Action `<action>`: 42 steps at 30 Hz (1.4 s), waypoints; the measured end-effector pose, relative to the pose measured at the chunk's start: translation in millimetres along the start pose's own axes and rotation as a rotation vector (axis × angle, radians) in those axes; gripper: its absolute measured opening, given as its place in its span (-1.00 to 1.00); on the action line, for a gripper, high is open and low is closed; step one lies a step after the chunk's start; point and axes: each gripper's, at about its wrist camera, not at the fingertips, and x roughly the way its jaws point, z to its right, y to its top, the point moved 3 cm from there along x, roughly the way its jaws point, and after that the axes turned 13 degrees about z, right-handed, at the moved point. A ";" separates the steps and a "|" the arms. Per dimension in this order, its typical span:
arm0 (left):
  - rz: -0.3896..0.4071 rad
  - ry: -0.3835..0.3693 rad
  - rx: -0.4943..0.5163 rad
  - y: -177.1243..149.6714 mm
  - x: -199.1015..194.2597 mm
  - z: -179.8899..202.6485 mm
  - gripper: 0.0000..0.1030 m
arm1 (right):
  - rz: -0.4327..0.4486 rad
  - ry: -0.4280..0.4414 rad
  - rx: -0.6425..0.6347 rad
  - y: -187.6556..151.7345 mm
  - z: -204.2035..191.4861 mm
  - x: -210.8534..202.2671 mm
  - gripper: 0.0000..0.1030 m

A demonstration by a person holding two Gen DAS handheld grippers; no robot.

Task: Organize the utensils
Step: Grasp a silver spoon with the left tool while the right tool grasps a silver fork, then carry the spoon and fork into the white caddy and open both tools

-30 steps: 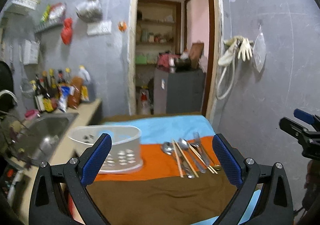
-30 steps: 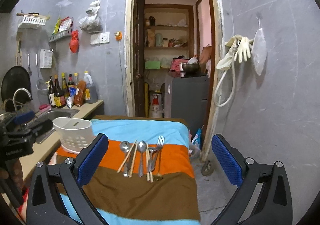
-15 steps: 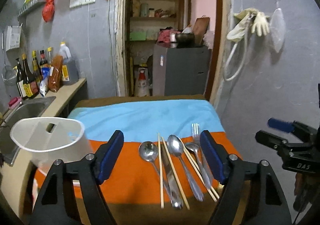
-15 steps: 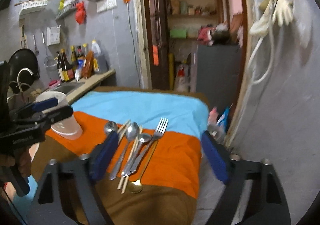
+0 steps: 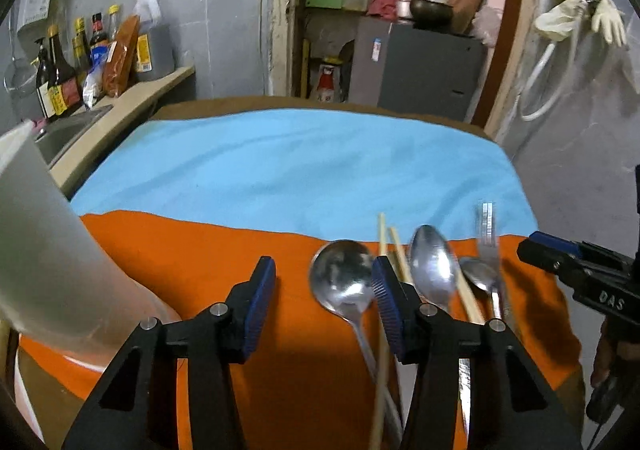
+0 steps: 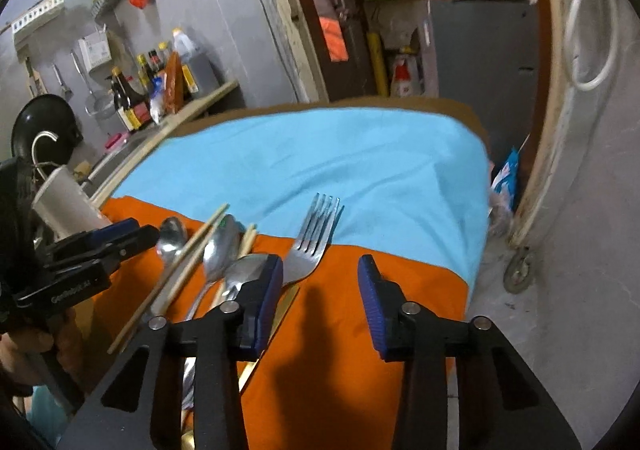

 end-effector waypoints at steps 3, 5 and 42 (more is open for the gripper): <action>-0.047 0.003 -0.030 -3.1 11.2 -5.1 -0.14 | -0.033 0.031 0.017 2.5 7.1 20.4 -0.42; -0.074 -0.005 -0.053 -5.1 16.8 -8.4 -0.14 | -0.039 0.051 0.016 5.2 9.2 28.5 -0.44; 0.160 -0.051 -0.009 22.0 -52.5 8.1 -0.99 | 0.068 0.027 0.056 26.3 -25.8 -6.3 -0.98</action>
